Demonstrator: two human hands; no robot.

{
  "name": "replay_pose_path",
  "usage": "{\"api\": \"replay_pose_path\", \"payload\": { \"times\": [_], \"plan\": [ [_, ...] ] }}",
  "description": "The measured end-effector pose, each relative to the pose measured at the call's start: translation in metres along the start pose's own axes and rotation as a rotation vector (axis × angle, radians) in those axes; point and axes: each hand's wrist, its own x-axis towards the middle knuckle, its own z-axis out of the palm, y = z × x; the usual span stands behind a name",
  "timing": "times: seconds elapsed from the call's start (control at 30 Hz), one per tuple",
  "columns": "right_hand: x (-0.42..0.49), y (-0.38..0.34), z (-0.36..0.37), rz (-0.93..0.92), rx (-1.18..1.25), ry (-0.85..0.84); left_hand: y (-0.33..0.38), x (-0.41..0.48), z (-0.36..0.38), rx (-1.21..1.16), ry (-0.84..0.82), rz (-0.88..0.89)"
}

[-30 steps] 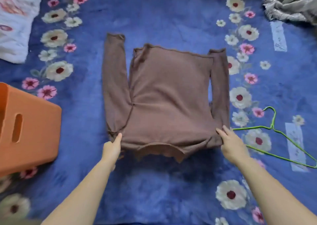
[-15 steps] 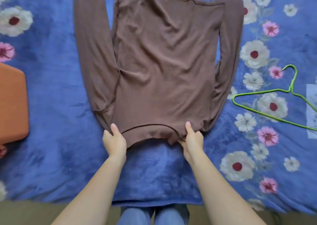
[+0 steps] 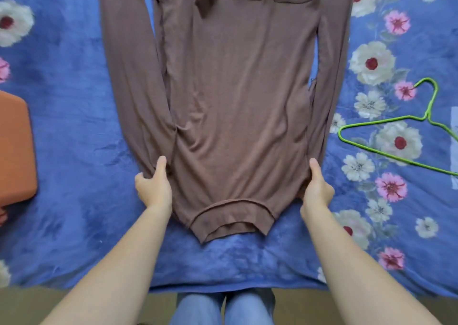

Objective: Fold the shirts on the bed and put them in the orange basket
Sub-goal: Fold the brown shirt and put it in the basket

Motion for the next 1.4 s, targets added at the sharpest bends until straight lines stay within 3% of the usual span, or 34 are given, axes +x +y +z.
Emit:
{"api": "replay_pose_path", "payload": {
  "times": [0.13,0.2,0.3,0.37,0.43,0.57,0.67,0.8,0.93,1.17,1.3,1.4],
  "plan": [
    [0.021,-0.014,-0.001,-0.131,0.064,0.241,-0.001,0.024,0.000,0.012,0.187,0.048],
    [0.021,-0.006,-0.017,-0.124,-0.047,0.365,-0.012,0.019,-0.011,0.096,0.173,0.033],
    [0.013,-0.001,-0.027,-0.123,-0.313,0.274,-0.012,0.005,-0.018,0.200,0.069,-0.007],
    [0.010,-0.023,-0.014,-0.225,-0.404,0.296,0.017,0.006,-0.009,0.272,0.120,0.001],
    [0.009,-0.058,0.009,-0.425,-0.475,0.303,0.054,0.011,0.004,0.379,0.141,0.205],
    [0.018,-0.130,0.071,-0.836,-0.579,0.072,0.131,0.042,0.059,0.438,-0.093,0.728],
    [0.039,-0.175,0.122,-0.942,-0.609,-0.117,0.182,0.070,0.110,0.367,-0.236,0.942],
    [0.071,-0.221,0.170,-0.842,-0.611,-0.145,0.233,0.118,0.163,0.375,-0.164,0.785],
    [0.097,-0.252,0.200,-0.716,-0.370,-0.051,0.262,0.153,0.191,0.205,-0.112,0.579],
    [0.098,-0.276,0.223,-0.805,-0.098,-0.052,0.295,0.179,0.188,-0.047,-0.086,0.583],
    [0.108,-0.274,0.227,-0.702,-0.117,-0.120,0.293,0.171,0.184,0.268,-0.334,0.540],
    [0.115,-0.266,0.225,-0.643,-0.161,-0.186,0.281,0.167,0.185,0.465,-0.418,0.580]
  ]
}}
